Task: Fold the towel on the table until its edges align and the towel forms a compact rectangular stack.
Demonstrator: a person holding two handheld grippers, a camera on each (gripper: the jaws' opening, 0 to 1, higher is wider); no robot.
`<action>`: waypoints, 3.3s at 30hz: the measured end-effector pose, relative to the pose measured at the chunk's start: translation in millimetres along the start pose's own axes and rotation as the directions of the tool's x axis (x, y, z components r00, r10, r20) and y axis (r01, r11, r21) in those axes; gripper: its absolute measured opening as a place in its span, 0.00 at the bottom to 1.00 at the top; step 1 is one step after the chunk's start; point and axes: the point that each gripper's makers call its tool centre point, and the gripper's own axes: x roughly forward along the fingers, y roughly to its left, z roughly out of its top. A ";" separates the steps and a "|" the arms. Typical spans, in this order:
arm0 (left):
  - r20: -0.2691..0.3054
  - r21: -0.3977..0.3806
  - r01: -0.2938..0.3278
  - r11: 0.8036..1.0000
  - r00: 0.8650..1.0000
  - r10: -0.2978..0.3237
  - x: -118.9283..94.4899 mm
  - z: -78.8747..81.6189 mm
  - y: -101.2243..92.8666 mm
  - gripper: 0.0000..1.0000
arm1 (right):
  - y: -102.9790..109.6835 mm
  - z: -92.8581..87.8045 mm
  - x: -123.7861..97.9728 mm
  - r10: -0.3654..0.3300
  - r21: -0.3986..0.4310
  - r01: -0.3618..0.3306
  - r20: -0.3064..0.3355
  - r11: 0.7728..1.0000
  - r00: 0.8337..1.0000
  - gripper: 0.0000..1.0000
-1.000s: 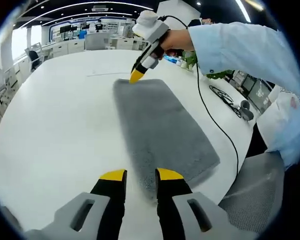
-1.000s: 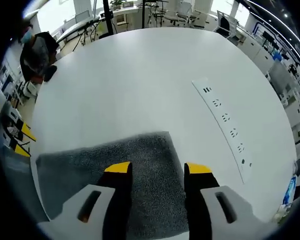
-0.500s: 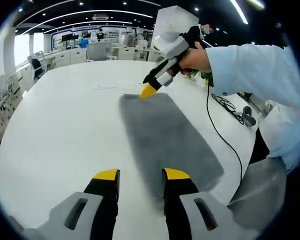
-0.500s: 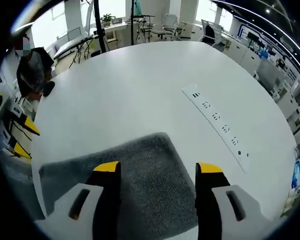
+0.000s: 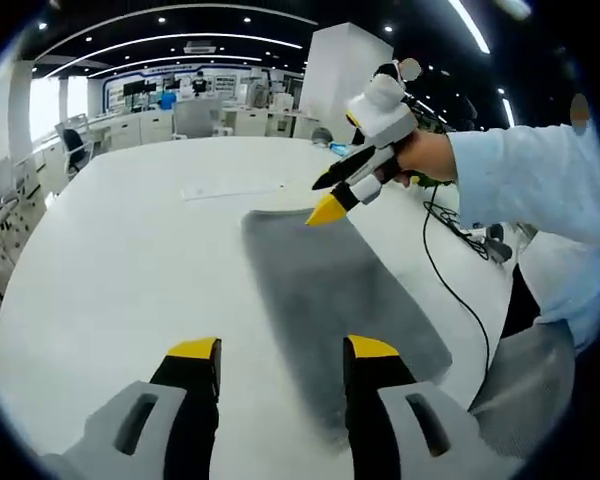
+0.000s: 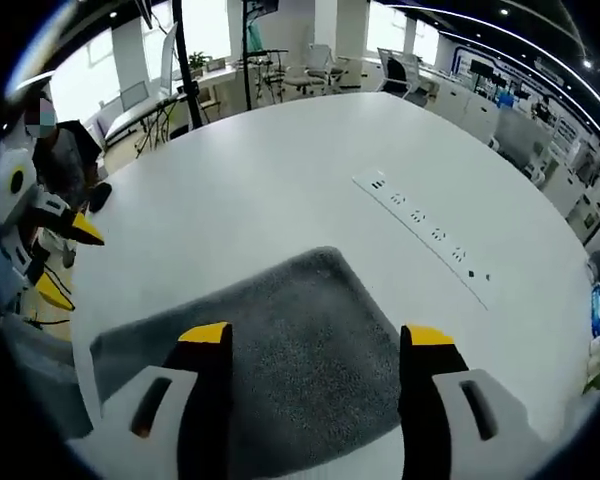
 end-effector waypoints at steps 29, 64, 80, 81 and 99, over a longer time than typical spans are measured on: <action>-0.022 0.105 0.105 0.989 0.994 -0.104 17.2 30.6 -6.5 0.65 | 23.2 -47.9 -47.0 -0.054 0.166 0.042 0.070 0.985 0.996 0.66; -0.108 0.125 0.216 0.968 0.973 -0.203 60.8 23.4 10.2 0.60 | 34.3 -95.6 -58.0 -0.111 0.315 0.087 0.059 0.945 0.992 0.58; -0.183 0.098 0.264 0.960 0.953 -0.243 92.8 11.6 15.3 0.54 | 28.6 -103.7 -46.9 -0.158 0.415 0.120 0.058 0.902 0.986 0.51; -0.189 0.090 0.267 0.959 0.950 -0.247 97.6 10.0 20.3 0.54 | 24.8 -104.1 -43.0 -0.159 0.422 0.121 0.057 0.899 0.986 0.50; -0.231 0.053 0.297 0.953 0.933 -0.277 113.4 -3.5 18.0 0.50 | 33.0 -113.7 -40.6 -0.172 0.483 0.129 0.046 0.866 0.984 0.46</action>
